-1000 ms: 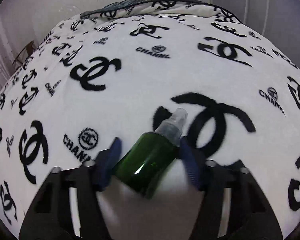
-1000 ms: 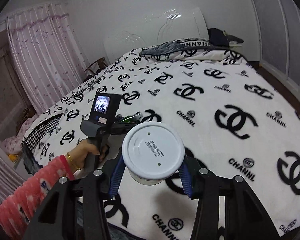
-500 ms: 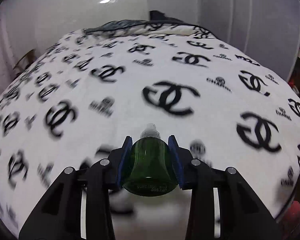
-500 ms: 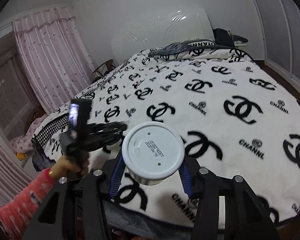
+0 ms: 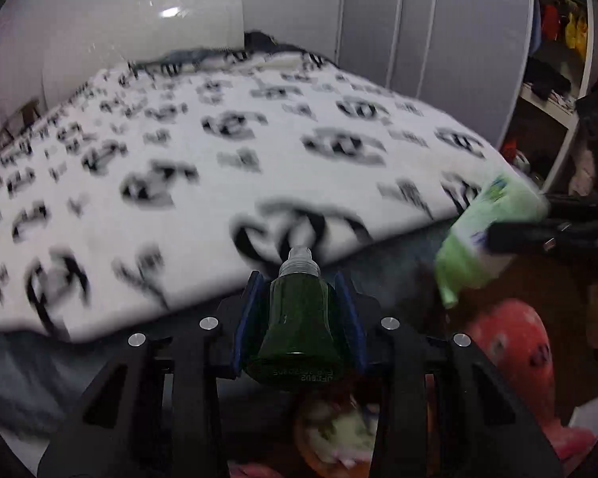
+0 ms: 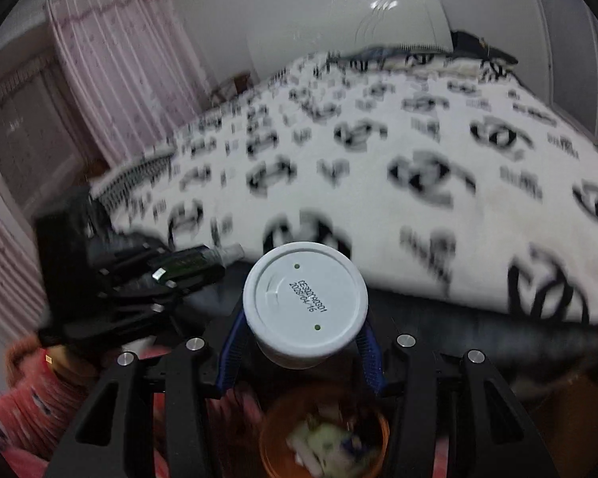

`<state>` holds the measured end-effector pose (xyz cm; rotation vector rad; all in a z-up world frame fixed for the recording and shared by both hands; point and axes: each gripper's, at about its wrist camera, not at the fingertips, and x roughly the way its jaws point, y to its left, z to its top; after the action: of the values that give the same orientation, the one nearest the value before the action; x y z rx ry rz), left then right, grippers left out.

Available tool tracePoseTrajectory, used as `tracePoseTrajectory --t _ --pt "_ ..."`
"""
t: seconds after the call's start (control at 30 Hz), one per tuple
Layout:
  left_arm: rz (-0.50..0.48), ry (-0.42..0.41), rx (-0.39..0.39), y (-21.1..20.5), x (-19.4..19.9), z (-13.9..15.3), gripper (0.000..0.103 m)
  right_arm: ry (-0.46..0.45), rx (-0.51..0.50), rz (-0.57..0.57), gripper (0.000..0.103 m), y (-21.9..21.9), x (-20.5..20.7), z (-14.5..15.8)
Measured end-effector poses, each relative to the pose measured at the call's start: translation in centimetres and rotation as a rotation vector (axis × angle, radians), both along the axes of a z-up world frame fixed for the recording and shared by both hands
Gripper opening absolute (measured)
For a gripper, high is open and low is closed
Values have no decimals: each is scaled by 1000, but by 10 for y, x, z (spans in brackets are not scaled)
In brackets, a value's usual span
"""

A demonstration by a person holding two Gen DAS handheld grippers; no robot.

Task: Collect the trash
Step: 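Carry both bottles over the orange bin and open both grippers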

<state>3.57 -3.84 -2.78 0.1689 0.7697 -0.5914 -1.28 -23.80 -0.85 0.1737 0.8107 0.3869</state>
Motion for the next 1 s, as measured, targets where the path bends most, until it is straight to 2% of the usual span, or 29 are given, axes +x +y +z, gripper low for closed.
tracePoseTrajectory --t 0.13,0.27,0.33,0.4,0.47,0.57,0.6,0.63,0.7,1.0 --pt "15 139 52 -7 -22 -65 37 156 -44 21 49 13 -21 -71" --pt "49 333 132 -17 -28 -153 37 340 -81 15 49 28 -28 -162" --pt "66 420 165 -22 -28 -188 37 432 -127 5 49 35 -28 -206" --pt "84 491 206 -27 -26 -219 37 498 -161 5 49 40 -27 -236" --pt "91 554 212 -30 -21 -241 37 554 -177 5 49 42 -26 -259" --pt "121 595 219 -32 -13 -259 38 611 -183 -24 51 38 -25 -276" --pt "125 606 218 -32 -11 -261 43 609 -178 -36 54 35 -24 -275" --pt "131 604 220 -30 -12 -262 54 605 -170 -53 63 32 -25 -274" --pt "148 584 217 -29 -13 -259 64 598 -166 -71 67 28 -27 -271" --pt "196 564 201 -18 -19 -255 65 579 -136 -131 67 16 -20 -266"
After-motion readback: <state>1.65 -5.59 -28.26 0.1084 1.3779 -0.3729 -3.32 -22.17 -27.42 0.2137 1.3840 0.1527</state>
